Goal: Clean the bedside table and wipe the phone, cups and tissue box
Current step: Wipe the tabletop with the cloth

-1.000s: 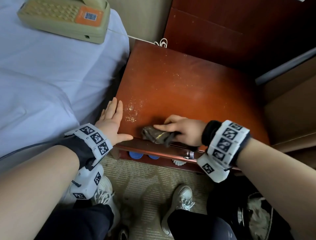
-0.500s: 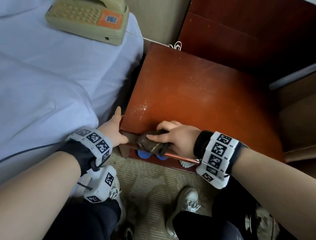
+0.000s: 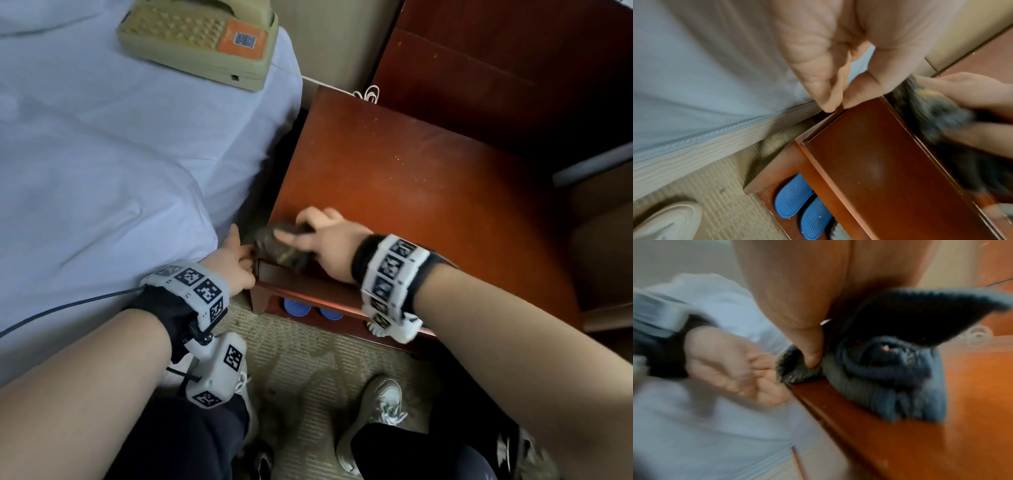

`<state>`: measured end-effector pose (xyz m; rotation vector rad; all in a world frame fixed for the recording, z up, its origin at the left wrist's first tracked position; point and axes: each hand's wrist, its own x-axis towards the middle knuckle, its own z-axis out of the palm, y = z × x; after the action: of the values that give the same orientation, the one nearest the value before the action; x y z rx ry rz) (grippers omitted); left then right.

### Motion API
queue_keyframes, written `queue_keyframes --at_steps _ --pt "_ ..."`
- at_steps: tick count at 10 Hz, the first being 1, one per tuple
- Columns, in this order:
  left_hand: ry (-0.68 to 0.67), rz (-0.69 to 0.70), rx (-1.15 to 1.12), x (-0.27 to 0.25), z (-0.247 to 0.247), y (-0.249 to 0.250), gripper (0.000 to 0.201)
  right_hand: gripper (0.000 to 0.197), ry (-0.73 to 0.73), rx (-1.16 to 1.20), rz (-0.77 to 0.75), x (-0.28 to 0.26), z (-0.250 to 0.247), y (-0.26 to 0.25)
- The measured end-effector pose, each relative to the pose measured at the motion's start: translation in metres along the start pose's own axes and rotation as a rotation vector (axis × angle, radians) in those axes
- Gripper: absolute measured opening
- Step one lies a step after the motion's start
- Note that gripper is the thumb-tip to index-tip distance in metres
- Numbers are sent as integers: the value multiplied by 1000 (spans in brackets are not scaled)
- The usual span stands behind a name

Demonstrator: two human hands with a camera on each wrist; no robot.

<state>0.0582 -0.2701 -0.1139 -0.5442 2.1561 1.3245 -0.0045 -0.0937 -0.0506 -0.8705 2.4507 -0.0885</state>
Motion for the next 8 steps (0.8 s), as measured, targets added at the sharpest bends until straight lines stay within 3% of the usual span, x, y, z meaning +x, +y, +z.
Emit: queue_keyframes --at_steps 1,2,3,4,5,6,7,8 --pt "46 10 95 -10 -1 3 81 43 -261 142 -121 -33 -10 4" --pt "66 29 129 -9 -2 0 71 56 -70 175 -15 -20 -31 34" --pt "73 18 129 -10 -1 0 71 57 276 222 413 17 -34 46" --pt "78 3 134 -9 -2 2 72 60 145 277 422 37 -19 26" --pt "78 -10 141 -9 -3 3 72 53 70 54 73 0 -3 4" --pt "70 7 177 -13 -2 10 70 41 -229 134 -87 -41 2 2" --pt "14 71 179 -14 -2 19 76 46 -198 260 -32 -67 -14 39" --pt "68 107 341 -18 -1 32 80 49 325 383 348 -58 -24 87"
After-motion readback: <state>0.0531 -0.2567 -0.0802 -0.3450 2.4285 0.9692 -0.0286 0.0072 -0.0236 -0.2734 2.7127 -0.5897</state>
